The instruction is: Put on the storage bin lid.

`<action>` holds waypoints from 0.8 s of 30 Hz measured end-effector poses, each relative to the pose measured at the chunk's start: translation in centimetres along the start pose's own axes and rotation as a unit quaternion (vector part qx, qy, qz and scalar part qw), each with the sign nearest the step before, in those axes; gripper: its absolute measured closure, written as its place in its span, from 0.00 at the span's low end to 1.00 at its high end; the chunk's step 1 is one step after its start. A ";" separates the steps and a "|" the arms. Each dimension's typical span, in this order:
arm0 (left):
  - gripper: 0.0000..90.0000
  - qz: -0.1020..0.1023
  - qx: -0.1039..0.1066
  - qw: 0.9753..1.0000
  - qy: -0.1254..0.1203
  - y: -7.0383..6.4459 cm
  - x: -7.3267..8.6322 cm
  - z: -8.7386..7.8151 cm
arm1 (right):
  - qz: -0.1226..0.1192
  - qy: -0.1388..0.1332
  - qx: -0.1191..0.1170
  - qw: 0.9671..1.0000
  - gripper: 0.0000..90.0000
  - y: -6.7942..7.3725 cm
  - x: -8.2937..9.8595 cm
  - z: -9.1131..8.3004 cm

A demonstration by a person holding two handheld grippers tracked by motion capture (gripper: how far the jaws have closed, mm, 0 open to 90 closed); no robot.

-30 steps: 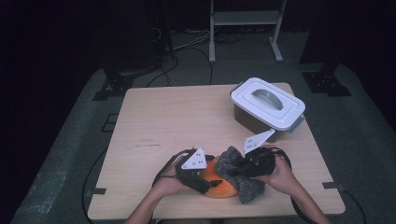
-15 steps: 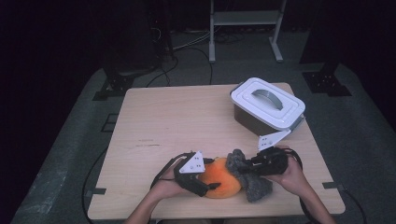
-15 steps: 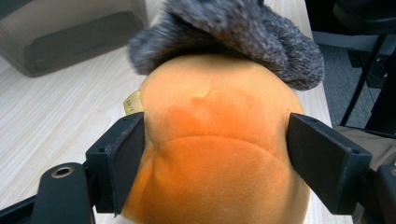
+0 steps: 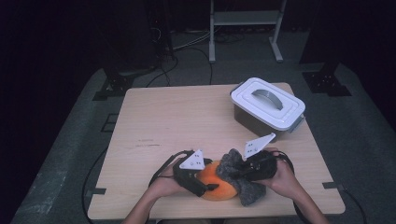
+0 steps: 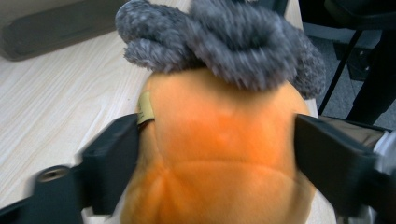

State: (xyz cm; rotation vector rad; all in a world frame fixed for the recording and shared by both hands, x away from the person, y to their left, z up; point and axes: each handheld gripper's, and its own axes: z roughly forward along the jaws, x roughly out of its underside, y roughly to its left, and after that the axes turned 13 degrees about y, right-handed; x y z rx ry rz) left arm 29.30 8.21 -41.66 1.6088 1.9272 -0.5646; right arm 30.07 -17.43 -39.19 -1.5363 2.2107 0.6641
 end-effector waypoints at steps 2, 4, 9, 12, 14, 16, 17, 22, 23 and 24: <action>0.26 0.003 0.001 1.000 -0.004 -0.1 0.2 0.0 | 0.008 -0.014 -0.014 1.000 0.83 -0.4 0.6 -0.1; 0.26 0.009 -0.001 1.000 -0.008 -0.2 0.4 0.0 | 0.022 -0.030 -0.034 0.999 0.83 -1.0 1.5 -0.1; 0.27 0.012 0.004 1.000 -0.017 -0.1 0.8 0.0 | 0.062 -0.040 -0.056 0.996 0.83 -2.2 4.4 0.2; 0.27 0.016 0.003 1.000 -0.014 -0.2 0.8 -0.1 | 0.073 -0.036 -0.056 0.995 0.83 -2.6 5.3 0.3; 0.27 0.019 0.005 1.000 -0.016 -0.3 1.0 -0.2 | 0.089 -0.028 -0.054 0.994 0.83 -3.1 6.1 0.3; 0.27 0.020 0.007 1.000 -0.016 -0.3 1.1 -0.2 | 0.090 -0.029 -0.053 0.994 0.83 -3.2 6.1 0.2; 0.27 0.025 0.011 0.999 -0.019 -0.4 1.3 -0.2 | 0.088 -0.037 -0.049 0.994 0.83 -3.2 5.7 -0.2; 0.28 0.026 0.011 0.999 -0.017 -0.5 1.7 -0.3 | 0.075 -0.051 -0.046 0.995 0.83 -3.4 3.4 -0.5; 0.28 0.024 0.009 1.000 -0.014 -0.4 1.9 -0.4 | 0.071 -0.049 -0.045 0.995 0.83 -3.4 3.1 -0.4; 0.28 0.021 0.009 1.000 -0.016 -0.4 2.0 -0.5 | 0.070 -0.048 -0.047 0.995 0.83 -3.4 2.7 -0.2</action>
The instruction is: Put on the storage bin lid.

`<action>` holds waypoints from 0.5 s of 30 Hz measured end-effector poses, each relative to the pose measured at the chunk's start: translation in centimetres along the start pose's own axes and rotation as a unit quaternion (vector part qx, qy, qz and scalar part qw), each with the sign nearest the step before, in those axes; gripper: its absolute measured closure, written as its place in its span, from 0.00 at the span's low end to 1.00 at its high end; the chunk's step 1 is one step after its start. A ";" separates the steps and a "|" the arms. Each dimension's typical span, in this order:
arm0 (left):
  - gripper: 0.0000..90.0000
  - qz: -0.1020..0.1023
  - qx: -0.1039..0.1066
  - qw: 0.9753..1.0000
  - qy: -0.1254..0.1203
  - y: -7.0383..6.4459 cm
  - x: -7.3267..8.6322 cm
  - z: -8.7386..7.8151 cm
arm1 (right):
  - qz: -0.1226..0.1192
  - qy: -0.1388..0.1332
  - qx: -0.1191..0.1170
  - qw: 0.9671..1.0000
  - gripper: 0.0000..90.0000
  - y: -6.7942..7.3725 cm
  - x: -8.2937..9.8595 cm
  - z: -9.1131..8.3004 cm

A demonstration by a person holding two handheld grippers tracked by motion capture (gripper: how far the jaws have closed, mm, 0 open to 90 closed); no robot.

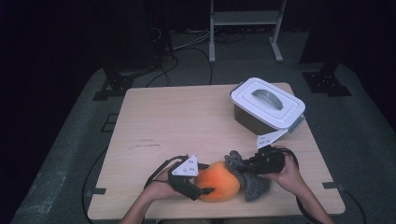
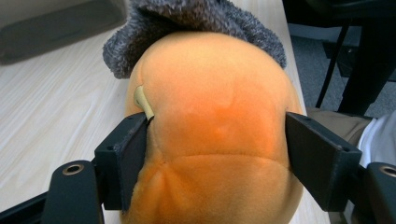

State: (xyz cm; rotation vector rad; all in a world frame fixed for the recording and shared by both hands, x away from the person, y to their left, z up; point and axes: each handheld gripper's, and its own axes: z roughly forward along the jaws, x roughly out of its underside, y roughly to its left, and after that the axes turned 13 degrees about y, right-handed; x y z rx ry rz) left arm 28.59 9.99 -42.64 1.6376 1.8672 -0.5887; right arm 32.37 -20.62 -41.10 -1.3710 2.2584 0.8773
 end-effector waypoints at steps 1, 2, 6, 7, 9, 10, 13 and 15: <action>0.28 -0.005 0.002 1.000 -0.005 0.0 0.5 -0.2 | 0.001 -0.006 -0.010 1.000 0.83 -0.1 0.0 0.2; 0.28 -0.005 0.002 1.000 -0.005 0.0 0.5 -0.2 | 0.001 -0.006 -0.010 1.000 0.83 -0.1 0.0 0.2; 0.28 -0.008 0.006 1.000 -0.010 0.1 0.9 -0.3 | 0.028 -0.002 -0.025 0.999 0.83 -1.1 2.1 1.0; 0.28 -0.005 0.006 1.000 -0.008 0.1 0.8 -0.2 | 0.033 0.001 -0.025 0.999 0.83 -1.3 2.6 1.1; 0.28 -0.002 0.007 1.000 -0.008 0.1 0.7 -0.2 | 0.041 0.009 -0.023 0.999 0.83 -1.5 3.3 1.1; 0.28 -0.002 0.007 1.000 -0.008 0.1 0.7 -0.2 | 0.041 0.009 -0.023 0.999 0.83 -1.5 3.3 1.1; 0.28 0.000 0.007 1.000 -0.008 0.1 0.5 -0.1 | 0.029 -0.008 -0.022 0.999 0.83 -1.0 2.5 0.0; 0.28 0.005 0.006 1.000 -0.005 0.0 0.3 -0.1 | 0.017 -0.017 -0.022 0.999 0.83 -0.6 1.6 -0.3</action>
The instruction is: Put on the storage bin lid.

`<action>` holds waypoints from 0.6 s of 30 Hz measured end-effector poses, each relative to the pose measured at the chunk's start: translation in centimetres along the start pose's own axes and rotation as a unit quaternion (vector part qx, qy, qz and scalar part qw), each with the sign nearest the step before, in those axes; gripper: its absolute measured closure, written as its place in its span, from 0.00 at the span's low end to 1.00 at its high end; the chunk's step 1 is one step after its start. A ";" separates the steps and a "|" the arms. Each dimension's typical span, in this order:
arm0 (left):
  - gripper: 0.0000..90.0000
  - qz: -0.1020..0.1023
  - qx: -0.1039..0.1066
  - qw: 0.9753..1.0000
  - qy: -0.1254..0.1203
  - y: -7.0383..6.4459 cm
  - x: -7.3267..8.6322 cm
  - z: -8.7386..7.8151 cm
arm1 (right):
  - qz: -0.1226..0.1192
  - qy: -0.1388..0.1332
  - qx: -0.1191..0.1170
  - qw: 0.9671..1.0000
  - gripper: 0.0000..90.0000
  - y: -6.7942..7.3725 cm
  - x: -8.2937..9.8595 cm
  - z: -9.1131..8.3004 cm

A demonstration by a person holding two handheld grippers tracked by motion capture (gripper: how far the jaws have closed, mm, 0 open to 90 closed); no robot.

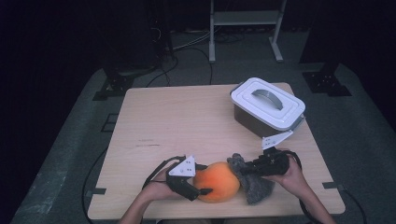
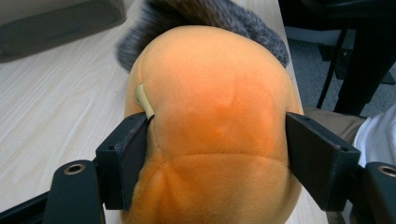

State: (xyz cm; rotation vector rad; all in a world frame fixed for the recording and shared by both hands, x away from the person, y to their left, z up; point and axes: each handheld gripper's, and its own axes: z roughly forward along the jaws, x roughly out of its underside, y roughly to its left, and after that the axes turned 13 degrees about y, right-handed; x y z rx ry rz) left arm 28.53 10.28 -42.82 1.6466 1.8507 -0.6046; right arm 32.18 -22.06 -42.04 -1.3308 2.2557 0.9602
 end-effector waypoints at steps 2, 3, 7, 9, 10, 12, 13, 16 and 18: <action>0.28 -0.001 -0.001 1.000 0.001 -0.1 -0.1 0.0 | -0.006 -0.001 0.000 1.000 0.83 0.2 -0.6 0.0; 0.28 -0.003 0.001 1.000 0.005 -0.1 -0.2 -0.2 | -0.016 0.000 0.002 1.000 0.83 0.6 -1.2 0.2; 0.18 0.001 0.002 1.000 0.018 -0.2 -0.9 -0.9 | -0.025 0.008 0.003 1.000 0.83 1.0 -1.5 0.8; 0.14 -0.020 0.007 1.000 0.014 0.2 -1.0 -1.0 | -0.028 0.009 -0.001 1.000 0.83 1.1 -1.1 0.9; 0.11 -0.027 0.009 0.999 0.017 0.4 -1.0 -0.9 | -0.028 0.011 0.000 1.000 0.83 1.1 -0.9 0.9; 0.09 -0.054 0.030 0.998 0.025 1.0 -0.9 -0.2 | -0.027 0.011 0.000 1.000 0.83 1.2 -0.4 0.8; 0.10 -0.054 0.030 0.998 0.025 1.0 -0.9 -0.2 | -0.027 0.011 0.000 1.000 0.83 1.2 -0.4 0.8; 0.25 -0.033 0.030 0.999 0.029 0.8 -1.5 0.5 | -0.023 0.011 0.001 1.000 0.83 1.0 0.0 0.7; 0.32 -0.018 0.018 0.999 0.025 0.7 -1.8 0.3 | -0.021 0.011 0.001 1.000 0.83 0.9 0.0 0.5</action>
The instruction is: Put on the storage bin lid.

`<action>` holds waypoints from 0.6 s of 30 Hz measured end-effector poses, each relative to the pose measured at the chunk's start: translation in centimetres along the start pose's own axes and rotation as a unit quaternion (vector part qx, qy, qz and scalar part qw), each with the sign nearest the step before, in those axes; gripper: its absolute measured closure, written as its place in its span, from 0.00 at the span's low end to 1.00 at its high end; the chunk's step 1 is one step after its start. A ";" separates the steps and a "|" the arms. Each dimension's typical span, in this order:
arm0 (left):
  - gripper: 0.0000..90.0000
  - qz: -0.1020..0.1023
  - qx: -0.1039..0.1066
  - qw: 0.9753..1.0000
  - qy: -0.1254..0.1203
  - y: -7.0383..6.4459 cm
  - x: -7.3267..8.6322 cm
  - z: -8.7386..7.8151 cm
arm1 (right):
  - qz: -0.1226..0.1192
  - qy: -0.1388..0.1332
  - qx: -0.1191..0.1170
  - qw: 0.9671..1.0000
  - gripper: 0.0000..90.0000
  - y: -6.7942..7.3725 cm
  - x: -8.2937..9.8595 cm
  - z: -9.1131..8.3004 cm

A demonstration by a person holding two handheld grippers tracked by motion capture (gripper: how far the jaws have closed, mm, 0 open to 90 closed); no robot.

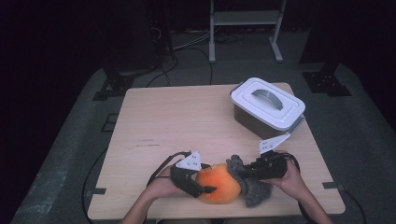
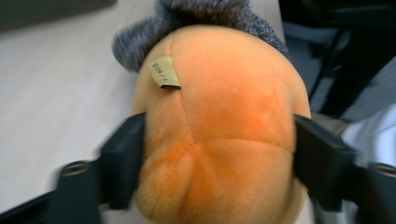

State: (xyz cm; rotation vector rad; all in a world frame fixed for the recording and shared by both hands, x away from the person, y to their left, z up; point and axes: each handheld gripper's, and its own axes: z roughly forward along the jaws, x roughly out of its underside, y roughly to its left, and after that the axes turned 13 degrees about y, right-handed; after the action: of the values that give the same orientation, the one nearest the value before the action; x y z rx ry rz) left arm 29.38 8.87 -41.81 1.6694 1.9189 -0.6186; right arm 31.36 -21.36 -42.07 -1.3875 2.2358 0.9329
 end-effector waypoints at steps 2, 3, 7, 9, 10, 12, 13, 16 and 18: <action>0.41 0.031 -0.031 0.999 -0.016 0.0 -0.6 -0.4 | 0.002 0.002 0.004 1.000 0.83 -0.2 0.0 -0.7; 0.41 0.031 -0.031 0.999 -0.016 0.0 -0.6 -0.4 | 0.002 0.002 0.004 1.000 0.83 -0.2 0.0 -0.7; 0.39 0.046 -0.047 0.998 -0.024 0.0 -1.1 -0.2 | 0.003 -0.022 0.011 1.000 0.83 -0.3 -0.3 -1.9; 0.36 0.049 -0.045 0.998 -0.009 0.0 -0.9 0.1 | 0.005 -0.021 0.011 1.000 0.83 -0.5 -0.2 -1.9; 0.35 0.040 -0.031 0.999 -0.014 0.1 -0.4 0.3 | 0.010 -0.017 0.002 1.000 0.83 -0.8 0.2 -1.3; 0.35 0.034 -0.028 0.999 -0.016 0.3 0.2 0.3 | 0.015 -0.019 -0.006 1.000 0.83 -1.0 0.6 -0.9; 0.34 0.034 -0.028 0.999 -0.016 0.3 0.2 0.3 | 0.015 -0.019 -0.006 1.000 0.83 -1.0 0.6 -0.9; 0.33 0.018 -0.018 0.999 -0.025 0.6 1.0 0.2 | 0.028 -0.008 -0.004 1.000 0.83 -1.4 1.5 -0.3; 0.32 0.025 -0.017 0.999 -0.026 0.5 1.2 0.2 | 0.035 0.003 -0.003 0.999 0.83 -1.5 2.0 -0.1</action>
State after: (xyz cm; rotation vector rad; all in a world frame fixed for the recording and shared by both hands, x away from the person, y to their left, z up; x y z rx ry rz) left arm 29.77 9.72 -42.72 1.6577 1.8361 -0.6016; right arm 31.81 -23.18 -43.76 -1.3247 2.3003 0.9596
